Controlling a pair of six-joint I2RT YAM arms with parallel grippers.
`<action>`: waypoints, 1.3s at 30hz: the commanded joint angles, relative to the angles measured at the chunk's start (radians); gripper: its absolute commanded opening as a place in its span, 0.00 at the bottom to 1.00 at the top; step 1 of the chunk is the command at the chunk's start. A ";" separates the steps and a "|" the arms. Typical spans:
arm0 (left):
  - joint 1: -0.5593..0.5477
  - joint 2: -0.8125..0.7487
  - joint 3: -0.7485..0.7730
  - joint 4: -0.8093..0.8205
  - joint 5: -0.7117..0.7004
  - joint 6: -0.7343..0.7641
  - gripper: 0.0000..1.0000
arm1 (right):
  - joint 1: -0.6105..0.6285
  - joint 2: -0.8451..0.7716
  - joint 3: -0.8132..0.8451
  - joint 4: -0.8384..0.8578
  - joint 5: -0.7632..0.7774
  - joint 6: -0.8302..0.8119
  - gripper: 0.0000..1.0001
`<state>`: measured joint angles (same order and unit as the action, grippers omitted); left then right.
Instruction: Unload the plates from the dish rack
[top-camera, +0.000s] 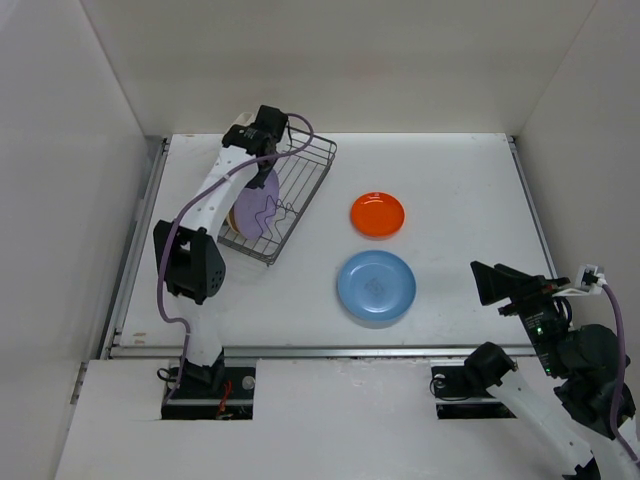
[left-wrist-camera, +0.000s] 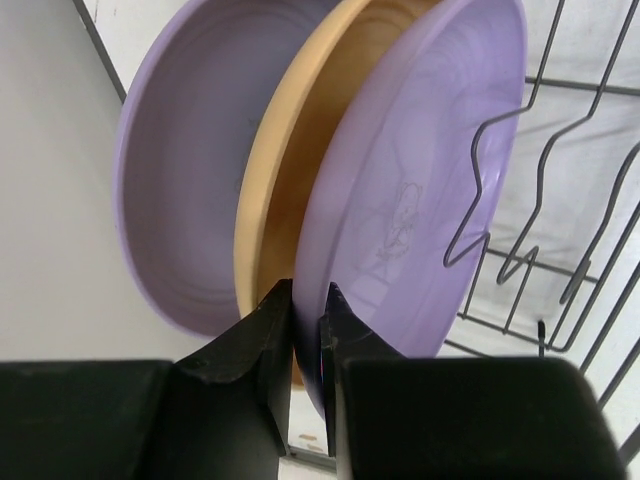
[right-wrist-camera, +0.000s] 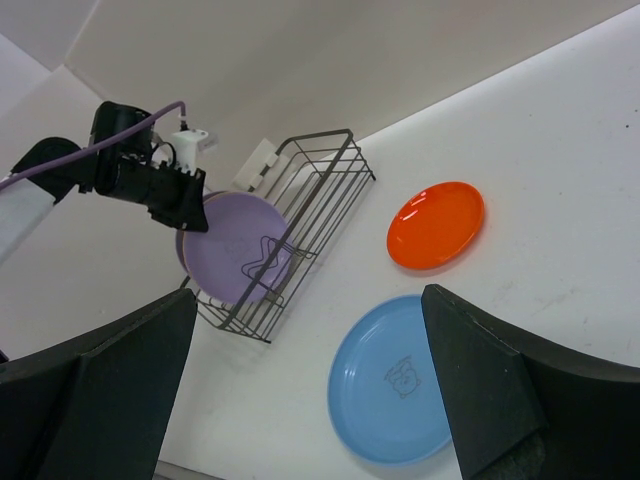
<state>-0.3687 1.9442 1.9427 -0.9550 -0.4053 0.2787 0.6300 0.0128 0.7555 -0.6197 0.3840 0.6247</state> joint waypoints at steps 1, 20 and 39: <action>-0.018 -0.076 0.070 -0.102 0.082 -0.033 0.00 | 0.007 -0.020 0.004 0.049 -0.014 -0.014 1.00; -0.157 -0.156 0.190 -0.163 -0.001 0.028 0.00 | 0.007 0.056 0.004 0.049 -0.016 -0.023 1.00; -0.317 -0.193 0.208 -0.304 0.638 0.014 0.00 | 0.007 0.166 0.004 0.078 -0.112 -0.066 1.00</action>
<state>-0.6540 1.7229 2.1471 -1.1976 -0.0704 0.3138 0.6300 0.1215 0.7551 -0.6086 0.3294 0.5953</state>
